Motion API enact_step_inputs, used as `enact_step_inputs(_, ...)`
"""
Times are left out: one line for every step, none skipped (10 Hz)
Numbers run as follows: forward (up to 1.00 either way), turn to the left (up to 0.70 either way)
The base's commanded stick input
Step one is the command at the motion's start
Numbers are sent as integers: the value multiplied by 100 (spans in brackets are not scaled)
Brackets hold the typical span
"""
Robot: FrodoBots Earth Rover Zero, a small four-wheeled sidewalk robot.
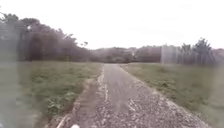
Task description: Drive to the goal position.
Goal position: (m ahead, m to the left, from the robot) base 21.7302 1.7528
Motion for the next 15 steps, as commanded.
enact_step_inputs(70, 0)
enact_step_inputs(70, 0)
enact_step_inputs(70, 0)
enact_step_inputs(70, 0)
enact_step_inputs(70, -14)
enact_step_inputs(70, -14)
enact_step_inputs(70, -14)
enact_step_inputs(70, -14)
enact_step_inputs(70, -14)
enact_step_inputs(70, -3)
enact_step_inputs(70, -1)
enact_step_inputs(70, 0)
enact_step_inputs(70, 0)
enact_step_inputs(70, 0)
enact_step_inputs(70, 0)
